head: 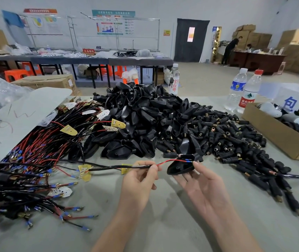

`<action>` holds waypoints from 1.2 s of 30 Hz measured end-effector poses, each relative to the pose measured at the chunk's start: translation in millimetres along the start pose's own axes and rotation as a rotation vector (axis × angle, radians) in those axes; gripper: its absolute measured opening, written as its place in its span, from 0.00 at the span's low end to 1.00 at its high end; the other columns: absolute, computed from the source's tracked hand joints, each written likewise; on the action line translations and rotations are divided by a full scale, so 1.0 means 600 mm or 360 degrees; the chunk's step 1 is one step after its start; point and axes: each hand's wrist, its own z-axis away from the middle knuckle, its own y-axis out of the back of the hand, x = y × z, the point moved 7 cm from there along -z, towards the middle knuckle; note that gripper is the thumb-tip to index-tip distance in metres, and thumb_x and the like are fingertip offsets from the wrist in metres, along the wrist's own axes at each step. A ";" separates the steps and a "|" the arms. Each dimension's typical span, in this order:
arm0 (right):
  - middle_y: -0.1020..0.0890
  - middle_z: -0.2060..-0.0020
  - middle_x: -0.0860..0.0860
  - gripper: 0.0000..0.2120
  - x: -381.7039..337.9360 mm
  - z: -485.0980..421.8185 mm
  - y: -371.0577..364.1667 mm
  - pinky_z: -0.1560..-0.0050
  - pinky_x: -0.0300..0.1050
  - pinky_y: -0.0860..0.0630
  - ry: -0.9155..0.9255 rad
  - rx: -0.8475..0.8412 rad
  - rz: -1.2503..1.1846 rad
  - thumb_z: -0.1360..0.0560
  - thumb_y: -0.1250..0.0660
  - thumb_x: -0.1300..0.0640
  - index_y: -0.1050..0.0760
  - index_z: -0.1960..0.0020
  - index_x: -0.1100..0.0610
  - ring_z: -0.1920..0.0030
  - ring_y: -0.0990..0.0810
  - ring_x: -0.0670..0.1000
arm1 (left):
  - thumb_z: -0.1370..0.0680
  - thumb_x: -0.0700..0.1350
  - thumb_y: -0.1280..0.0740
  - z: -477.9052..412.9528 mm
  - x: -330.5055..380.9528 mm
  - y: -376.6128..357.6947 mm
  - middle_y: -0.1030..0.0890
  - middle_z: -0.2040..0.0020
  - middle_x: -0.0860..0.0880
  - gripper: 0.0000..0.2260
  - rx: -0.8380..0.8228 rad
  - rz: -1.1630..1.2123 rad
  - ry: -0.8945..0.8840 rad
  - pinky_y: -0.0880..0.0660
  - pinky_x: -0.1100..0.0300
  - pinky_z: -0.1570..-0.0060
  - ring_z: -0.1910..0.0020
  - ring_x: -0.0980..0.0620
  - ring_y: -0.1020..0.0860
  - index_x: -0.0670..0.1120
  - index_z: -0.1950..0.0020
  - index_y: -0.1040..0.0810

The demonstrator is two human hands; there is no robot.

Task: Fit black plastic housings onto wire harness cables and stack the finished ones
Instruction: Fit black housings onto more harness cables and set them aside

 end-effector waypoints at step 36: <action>0.21 0.36 0.64 0.11 0.014 0.006 0.009 0.41 0.58 0.22 0.0040 0.0080 0.0296 0.26 0.29 0.66 0.20 0.45 0.58 0.33 0.24 0.63 | 0.20 0.39 0.33 0.000 0.011 0.002 0.14 0.54 0.46 0.12 -0.0029 0.0146 0.0049 0.23 0.62 0.64 0.62 0.56 0.20 0.54 0.56 0.16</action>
